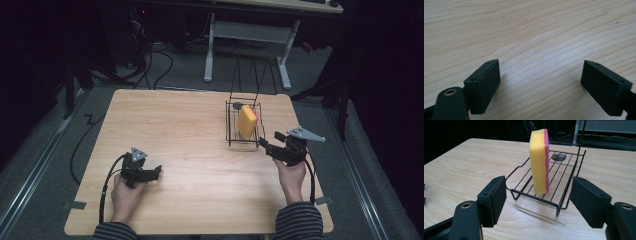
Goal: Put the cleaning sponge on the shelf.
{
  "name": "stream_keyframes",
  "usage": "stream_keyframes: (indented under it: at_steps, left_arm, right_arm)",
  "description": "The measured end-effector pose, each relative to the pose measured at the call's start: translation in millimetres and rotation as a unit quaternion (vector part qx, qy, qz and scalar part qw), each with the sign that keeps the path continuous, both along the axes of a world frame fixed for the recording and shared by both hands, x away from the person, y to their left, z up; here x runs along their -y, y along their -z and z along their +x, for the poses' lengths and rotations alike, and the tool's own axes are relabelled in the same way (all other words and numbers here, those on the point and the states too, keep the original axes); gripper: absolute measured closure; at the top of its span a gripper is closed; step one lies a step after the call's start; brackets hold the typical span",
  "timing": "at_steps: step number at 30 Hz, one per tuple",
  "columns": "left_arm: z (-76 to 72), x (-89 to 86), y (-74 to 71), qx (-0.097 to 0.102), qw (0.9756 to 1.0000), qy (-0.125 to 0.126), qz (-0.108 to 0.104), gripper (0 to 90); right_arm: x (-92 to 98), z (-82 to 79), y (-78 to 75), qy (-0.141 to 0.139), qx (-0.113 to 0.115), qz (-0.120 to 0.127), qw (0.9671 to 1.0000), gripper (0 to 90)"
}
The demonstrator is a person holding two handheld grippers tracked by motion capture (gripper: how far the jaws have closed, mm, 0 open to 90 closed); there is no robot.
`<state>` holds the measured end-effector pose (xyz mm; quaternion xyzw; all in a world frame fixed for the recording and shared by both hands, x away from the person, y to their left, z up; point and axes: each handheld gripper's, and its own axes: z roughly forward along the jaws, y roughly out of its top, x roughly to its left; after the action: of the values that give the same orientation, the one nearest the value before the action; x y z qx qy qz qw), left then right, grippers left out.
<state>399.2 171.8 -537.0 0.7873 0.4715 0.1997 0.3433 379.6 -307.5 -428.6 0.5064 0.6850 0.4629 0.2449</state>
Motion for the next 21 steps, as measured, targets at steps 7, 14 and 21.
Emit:
stream_keyframes:
  at_steps: [7,14,21]
  left_arm:
    - [0.0,0.0,0.0,0.0,1.0,0.0,0.0,16.5]
    - [0.0,0.0,0.0,0.0,1.0,0.0,0.0,16.5]
    - [0.0,0.2,0.0,0.0,1.0,-0.001,0.0,16.5]
  right_arm:
    - [8.0,-17.3,-0.6,0.001,0.009,0.005,0.9999,30.7]
    - [13.0,-30.8,-1.6,0.001,0.017,0.011,0.9998,31.2]
    - [16.8,-41.7,2.2,0.001,0.021,0.018,0.9996,31.3]
